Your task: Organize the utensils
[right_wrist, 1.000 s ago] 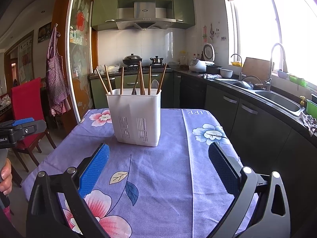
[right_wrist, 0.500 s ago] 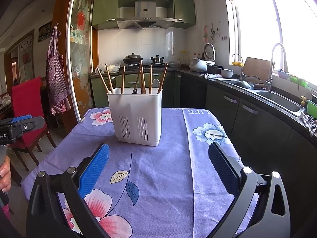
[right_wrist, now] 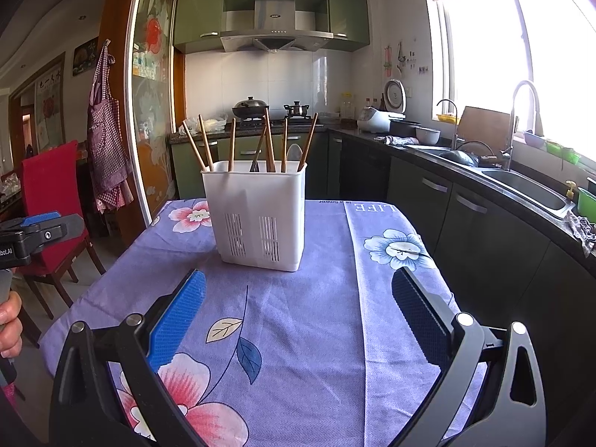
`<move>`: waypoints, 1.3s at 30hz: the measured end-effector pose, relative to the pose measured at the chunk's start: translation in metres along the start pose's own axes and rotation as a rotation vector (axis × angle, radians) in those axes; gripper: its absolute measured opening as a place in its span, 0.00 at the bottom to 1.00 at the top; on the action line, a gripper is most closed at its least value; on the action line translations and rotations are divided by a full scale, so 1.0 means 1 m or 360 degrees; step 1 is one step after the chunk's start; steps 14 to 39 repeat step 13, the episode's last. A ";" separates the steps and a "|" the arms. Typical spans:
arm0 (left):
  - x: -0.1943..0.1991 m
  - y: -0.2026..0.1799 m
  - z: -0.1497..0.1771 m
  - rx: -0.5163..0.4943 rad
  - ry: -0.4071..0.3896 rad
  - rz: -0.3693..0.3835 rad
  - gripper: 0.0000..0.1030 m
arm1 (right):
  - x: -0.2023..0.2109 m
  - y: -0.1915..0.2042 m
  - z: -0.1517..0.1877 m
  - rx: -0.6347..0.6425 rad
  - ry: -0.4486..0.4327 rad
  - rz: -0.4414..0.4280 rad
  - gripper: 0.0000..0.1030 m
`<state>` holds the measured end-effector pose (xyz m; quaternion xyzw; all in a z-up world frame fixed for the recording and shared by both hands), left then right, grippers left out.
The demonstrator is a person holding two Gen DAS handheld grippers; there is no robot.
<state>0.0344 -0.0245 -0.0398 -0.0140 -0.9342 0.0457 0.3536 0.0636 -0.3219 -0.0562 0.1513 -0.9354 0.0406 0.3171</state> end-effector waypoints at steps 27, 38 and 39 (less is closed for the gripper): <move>-0.013 0.002 0.002 -0.0036 0.0070 -0.0006 0.94 | -0.004 -0.002 0.002 -0.0010 0.0015 -0.0002 0.96; -0.013 0.002 0.002 -0.0036 0.0070 -0.0006 0.94 | -0.004 -0.002 0.002 -0.0010 0.0015 -0.0002 0.96; -0.013 0.002 0.002 -0.0036 0.0070 -0.0006 0.94 | -0.004 -0.002 0.002 -0.0010 0.0015 -0.0002 0.96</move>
Point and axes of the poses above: each gripper's, at about its wrist camera, not at the fingertips, and x roughly against the way its jaws point, y to its left, z to its underside, the point moved 5 cm from there along -x, roughly the way its jaws point, and after that the axes turned 12 degrees about y, right-handed, at the moved point
